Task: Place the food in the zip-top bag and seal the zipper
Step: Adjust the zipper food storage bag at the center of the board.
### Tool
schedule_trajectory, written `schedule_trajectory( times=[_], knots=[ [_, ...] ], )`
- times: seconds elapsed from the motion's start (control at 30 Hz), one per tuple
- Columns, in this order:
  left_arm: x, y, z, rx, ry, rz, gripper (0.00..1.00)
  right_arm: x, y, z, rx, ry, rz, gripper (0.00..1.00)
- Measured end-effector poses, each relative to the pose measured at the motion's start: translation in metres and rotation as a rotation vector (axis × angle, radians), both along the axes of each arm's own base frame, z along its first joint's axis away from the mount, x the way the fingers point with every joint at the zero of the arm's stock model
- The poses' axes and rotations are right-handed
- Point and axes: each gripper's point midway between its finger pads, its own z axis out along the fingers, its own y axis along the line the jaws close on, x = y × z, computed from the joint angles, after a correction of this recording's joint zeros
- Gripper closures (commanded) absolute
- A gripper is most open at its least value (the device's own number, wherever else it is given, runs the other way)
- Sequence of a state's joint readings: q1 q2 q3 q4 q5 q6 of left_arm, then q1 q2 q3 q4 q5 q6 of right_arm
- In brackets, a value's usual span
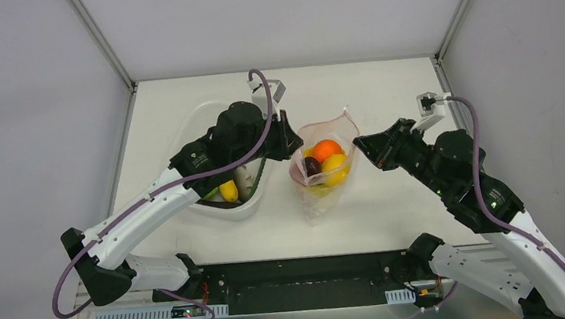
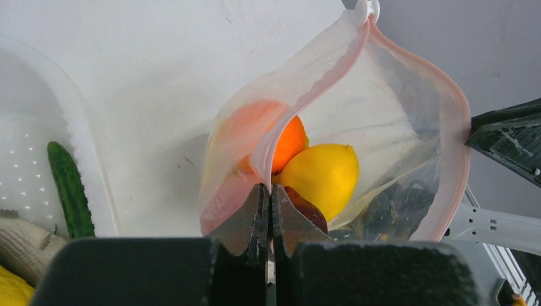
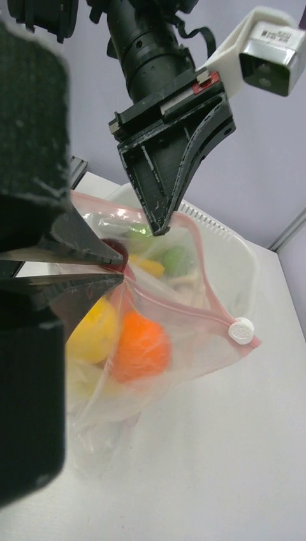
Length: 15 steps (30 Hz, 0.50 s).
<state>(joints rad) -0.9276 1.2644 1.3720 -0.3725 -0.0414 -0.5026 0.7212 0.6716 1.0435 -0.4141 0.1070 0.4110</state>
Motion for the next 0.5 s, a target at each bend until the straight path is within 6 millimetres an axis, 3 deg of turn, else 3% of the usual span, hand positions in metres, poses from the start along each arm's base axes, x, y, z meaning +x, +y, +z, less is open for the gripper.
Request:
schedule_trajectory(
  times=[0.13,0.23,0.43,0.5],
  knots=[
    [-0.002,-0.008,-0.008,0.006,0.028,-0.03,1.0,0.001,-0.005,-0.002,0.042,0.014,-0.039,0.81],
    [-0.003,-0.009,-0.008,0.003,0.03,-0.038,1.0,0.004,-0.004,-0.005,0.058,0.035,-0.053,0.69],
    [-0.006,-0.013,-0.004,-0.02,0.025,-0.06,1.0,0.011,0.003,-0.016,0.048,0.088,-0.064,0.64],
    [-0.007,-0.012,-0.003,-0.021,0.025,-0.062,1.0,0.012,0.004,-0.02,0.038,0.103,-0.066,0.7]
  ],
)
